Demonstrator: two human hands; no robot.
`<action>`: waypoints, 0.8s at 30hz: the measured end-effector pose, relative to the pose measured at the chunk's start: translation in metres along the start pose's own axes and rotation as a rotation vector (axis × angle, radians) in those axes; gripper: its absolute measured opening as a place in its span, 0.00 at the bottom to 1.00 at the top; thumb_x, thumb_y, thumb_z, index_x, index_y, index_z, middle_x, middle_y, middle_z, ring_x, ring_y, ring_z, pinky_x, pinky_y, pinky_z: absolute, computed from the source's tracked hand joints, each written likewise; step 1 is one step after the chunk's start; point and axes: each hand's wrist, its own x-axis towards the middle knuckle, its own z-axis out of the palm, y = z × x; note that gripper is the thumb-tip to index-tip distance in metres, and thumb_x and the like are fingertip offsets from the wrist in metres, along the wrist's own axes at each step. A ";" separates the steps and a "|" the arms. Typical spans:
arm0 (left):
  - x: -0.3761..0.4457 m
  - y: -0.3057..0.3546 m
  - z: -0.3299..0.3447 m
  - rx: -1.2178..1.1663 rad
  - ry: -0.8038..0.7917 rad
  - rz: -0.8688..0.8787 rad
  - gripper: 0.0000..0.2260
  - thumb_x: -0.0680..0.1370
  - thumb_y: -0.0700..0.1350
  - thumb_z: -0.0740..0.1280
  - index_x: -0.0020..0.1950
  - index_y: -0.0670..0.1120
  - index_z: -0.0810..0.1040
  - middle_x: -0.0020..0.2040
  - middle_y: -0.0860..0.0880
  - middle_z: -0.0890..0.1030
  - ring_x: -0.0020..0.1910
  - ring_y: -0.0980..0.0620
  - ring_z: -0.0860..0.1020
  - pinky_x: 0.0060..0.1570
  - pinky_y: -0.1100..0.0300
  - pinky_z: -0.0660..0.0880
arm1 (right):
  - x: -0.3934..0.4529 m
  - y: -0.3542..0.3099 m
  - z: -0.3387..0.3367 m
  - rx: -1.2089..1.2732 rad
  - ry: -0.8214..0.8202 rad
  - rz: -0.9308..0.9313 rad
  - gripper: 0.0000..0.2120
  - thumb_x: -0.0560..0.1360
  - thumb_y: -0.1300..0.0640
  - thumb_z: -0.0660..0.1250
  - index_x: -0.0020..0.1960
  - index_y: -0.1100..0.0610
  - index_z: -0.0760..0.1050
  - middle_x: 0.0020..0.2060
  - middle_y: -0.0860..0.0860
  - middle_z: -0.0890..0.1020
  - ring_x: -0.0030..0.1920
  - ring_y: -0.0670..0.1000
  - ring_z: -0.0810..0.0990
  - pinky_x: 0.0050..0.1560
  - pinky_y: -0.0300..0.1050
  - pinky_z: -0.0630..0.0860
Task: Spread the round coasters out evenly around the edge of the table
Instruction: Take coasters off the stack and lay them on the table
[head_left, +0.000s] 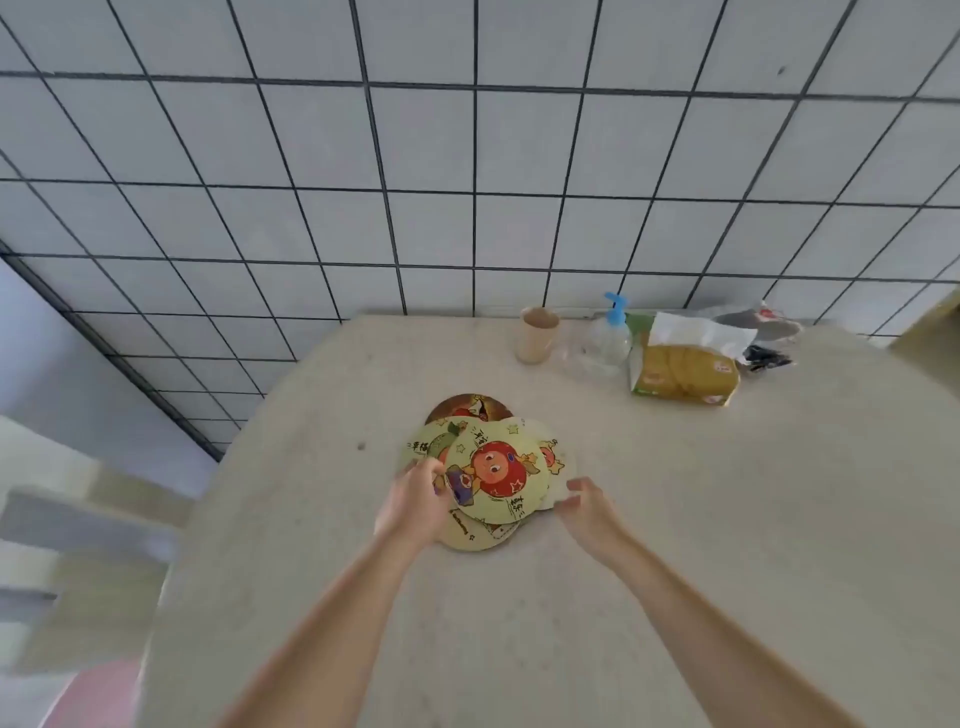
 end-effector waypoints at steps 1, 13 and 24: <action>0.011 0.003 0.003 -0.005 0.015 -0.005 0.14 0.76 0.44 0.65 0.62 0.48 0.74 0.60 0.50 0.77 0.48 0.55 0.73 0.39 0.60 0.71 | 0.011 -0.003 0.002 0.033 -0.015 0.033 0.24 0.76 0.58 0.63 0.70 0.61 0.65 0.56 0.56 0.77 0.51 0.56 0.76 0.49 0.45 0.73; 0.088 0.014 0.043 -0.033 -0.053 -0.066 0.25 0.75 0.43 0.69 0.71 0.47 0.67 0.61 0.48 0.77 0.51 0.54 0.75 0.50 0.56 0.76 | 0.077 -0.022 0.022 0.103 -0.059 0.276 0.14 0.74 0.63 0.62 0.59 0.62 0.67 0.55 0.62 0.77 0.54 0.60 0.80 0.41 0.46 0.73; 0.085 -0.001 0.023 -0.258 -0.073 -0.105 0.06 0.72 0.45 0.69 0.37 0.44 0.78 0.30 0.51 0.75 0.29 0.54 0.70 0.31 0.59 0.67 | 0.066 -0.035 0.031 0.319 -0.027 0.275 0.11 0.70 0.64 0.67 0.51 0.62 0.80 0.49 0.59 0.85 0.52 0.59 0.83 0.52 0.56 0.81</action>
